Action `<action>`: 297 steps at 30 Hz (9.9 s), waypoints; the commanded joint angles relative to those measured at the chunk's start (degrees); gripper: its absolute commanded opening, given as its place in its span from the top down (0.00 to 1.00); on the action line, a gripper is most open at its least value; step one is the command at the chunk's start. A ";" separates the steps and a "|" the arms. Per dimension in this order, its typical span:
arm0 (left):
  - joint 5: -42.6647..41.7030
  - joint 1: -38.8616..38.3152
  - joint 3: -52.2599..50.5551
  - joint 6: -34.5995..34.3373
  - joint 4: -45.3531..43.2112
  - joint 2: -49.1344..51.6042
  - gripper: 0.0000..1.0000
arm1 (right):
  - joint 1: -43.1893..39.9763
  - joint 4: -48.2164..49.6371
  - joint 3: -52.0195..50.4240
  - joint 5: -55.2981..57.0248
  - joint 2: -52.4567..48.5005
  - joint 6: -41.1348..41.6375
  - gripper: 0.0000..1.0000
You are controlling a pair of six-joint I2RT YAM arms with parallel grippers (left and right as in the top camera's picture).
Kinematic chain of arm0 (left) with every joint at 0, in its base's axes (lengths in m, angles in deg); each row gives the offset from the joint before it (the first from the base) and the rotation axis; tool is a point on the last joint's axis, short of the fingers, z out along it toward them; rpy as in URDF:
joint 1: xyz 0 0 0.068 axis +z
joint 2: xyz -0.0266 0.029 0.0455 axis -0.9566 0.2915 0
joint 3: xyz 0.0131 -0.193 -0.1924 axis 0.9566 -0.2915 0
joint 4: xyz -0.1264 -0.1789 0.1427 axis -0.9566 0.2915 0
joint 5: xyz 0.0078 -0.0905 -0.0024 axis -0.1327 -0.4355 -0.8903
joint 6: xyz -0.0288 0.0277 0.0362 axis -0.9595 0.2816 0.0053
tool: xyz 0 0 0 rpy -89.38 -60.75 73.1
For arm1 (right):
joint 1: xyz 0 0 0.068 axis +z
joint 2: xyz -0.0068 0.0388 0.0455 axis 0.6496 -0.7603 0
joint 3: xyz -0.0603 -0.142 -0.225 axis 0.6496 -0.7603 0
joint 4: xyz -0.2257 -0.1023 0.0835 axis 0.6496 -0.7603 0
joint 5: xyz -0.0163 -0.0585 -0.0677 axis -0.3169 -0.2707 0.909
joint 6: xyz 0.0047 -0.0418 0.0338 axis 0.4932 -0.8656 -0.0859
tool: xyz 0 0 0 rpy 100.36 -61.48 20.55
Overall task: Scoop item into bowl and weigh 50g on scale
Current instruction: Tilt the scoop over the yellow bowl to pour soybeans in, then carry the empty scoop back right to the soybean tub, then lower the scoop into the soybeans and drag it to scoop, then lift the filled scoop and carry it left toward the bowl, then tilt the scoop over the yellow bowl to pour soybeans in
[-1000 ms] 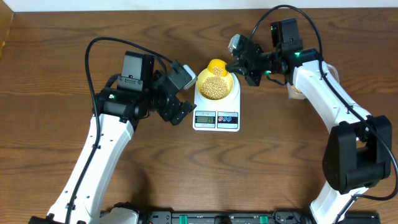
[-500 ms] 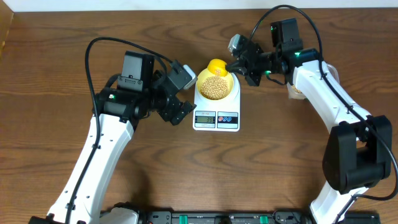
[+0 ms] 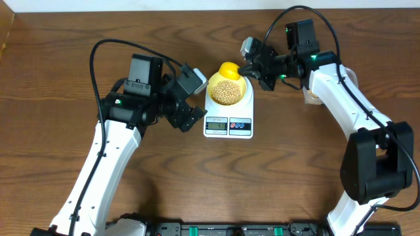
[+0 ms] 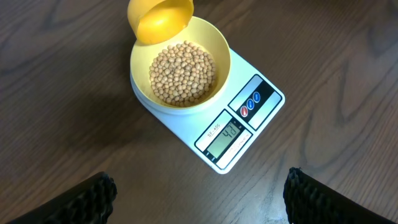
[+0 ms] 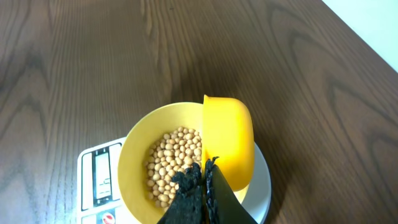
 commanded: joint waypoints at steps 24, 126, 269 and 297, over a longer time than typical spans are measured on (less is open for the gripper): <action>0.35 0.28 -0.98 0.59 -0.17 -0.39 0.12 | -0.11 11.61 -0.22 -2.84 1.62 21.18 0.99; 0.35 0.28 -0.98 0.59 -0.17 -0.39 0.12 | -30.27 -4.59 -14.08 16.15 7.80 55.65 0.98; 0.35 0.28 -0.98 0.57 -0.17 -0.39 0.12 | -8.74 24.79 -14.08 -11.06 8.44 72.54 0.99; 0.35 0.28 -0.98 0.59 -0.17 -0.39 0.12 | -4.98 21.31 -14.10 -5.16 8.44 61.31 0.99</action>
